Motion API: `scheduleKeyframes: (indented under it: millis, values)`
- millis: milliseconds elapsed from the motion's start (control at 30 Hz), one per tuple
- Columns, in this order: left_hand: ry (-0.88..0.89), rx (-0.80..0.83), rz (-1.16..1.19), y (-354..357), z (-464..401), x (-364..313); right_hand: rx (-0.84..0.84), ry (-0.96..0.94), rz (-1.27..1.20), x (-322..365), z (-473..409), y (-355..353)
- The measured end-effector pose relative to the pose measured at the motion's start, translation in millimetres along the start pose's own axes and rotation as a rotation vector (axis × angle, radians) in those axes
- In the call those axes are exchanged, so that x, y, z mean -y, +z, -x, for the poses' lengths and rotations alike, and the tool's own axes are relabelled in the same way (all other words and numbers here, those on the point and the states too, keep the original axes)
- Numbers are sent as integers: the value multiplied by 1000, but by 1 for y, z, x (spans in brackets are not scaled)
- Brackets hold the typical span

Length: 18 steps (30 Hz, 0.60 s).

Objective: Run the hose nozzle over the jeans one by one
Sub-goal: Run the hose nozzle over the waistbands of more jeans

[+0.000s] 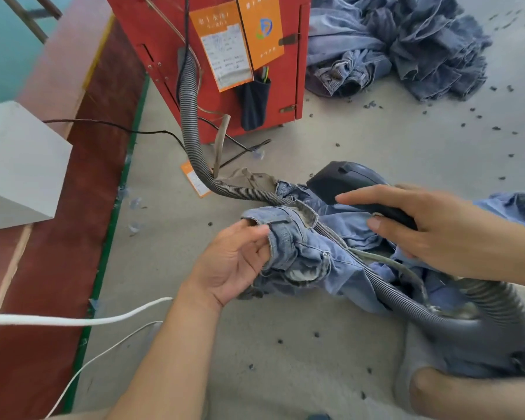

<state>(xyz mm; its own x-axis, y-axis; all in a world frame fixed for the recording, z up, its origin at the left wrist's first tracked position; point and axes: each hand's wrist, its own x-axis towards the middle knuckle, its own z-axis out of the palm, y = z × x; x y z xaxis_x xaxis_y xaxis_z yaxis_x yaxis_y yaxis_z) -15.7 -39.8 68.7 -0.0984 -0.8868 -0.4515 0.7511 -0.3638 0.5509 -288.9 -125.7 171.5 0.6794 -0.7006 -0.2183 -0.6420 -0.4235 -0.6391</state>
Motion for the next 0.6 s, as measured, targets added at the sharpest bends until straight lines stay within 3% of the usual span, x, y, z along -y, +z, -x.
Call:
scheduleKeyframes:
  millis: [167, 367, 533, 600]
  values:
    - [24, 7, 14, -4, -3, -4, -26, 46, -5, 3, 3, -3]
    - [-44, 114, -83, 0, -4, 0, 197, 82, 139, 18, 0, 12]
    - [-102, 159, -39, -1, -6, 5, -46, 229, 76, 14, -20, 26]
    - [-104, 180, -15, 0, -8, 7, -44, 227, -19, 11, -16, 15]
